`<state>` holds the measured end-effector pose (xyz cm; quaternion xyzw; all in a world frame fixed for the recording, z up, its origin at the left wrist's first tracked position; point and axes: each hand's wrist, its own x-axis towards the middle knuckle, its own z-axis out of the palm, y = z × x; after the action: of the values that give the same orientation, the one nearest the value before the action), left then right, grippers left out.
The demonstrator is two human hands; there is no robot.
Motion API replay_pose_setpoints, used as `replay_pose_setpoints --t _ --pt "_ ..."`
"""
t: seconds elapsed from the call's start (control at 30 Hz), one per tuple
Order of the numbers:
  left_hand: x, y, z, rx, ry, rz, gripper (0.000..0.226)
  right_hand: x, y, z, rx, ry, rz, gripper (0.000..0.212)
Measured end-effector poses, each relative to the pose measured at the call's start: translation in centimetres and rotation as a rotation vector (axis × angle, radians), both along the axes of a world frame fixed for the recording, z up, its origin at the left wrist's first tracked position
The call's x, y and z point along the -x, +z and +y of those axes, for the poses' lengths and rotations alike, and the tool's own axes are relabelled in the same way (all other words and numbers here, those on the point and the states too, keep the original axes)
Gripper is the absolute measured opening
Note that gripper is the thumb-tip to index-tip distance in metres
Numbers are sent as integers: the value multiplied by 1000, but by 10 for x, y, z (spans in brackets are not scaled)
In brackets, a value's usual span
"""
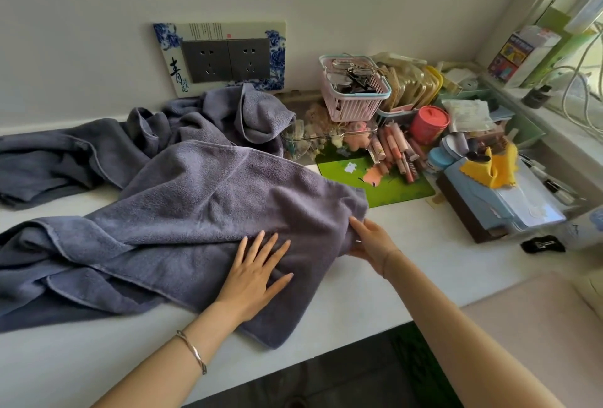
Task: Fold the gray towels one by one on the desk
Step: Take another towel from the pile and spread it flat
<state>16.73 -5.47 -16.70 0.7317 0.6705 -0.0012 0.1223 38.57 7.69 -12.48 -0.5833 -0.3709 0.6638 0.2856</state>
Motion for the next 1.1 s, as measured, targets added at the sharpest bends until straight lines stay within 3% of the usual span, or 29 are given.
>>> replay_pose_setpoints --t 0.13,0.27,0.33,0.47,0.6,0.67,0.77,0.87,1.0,1.1 --pt "-20 17 15 -15 -65 -18 75 -33 16 33 -113 -69 -242 19" --pt "-48 23 26 56 -110 19 87 -46 30 42 -92 -50 -277 22" --pt "-59 19 31 56 -117 45 102 -50 22 29 -24 29 -341 30" --pt "-66 14 37 67 -98 6 108 -61 -2 -6 -54 113 -510 60" --pt "-64 17 42 57 -72 -53 111 -58 -4 -39 19 280 -396 31" --pt "-63 19 46 72 -55 -59 114 -63 -5 -35 -96 338 -447 34" --pt "-66 24 58 47 -8 -96 118 -79 3 -2 -264 158 -476 28" --pt "-68 29 60 65 -4 -85 110 -110 24 25 -263 -63 -416 25" --pt "-70 18 43 142 -10 -60 107 -129 6 11 -79 13 -410 30" --pt "-71 14 41 126 0 -37 110 -128 -10 -5 -127 52 -546 30"
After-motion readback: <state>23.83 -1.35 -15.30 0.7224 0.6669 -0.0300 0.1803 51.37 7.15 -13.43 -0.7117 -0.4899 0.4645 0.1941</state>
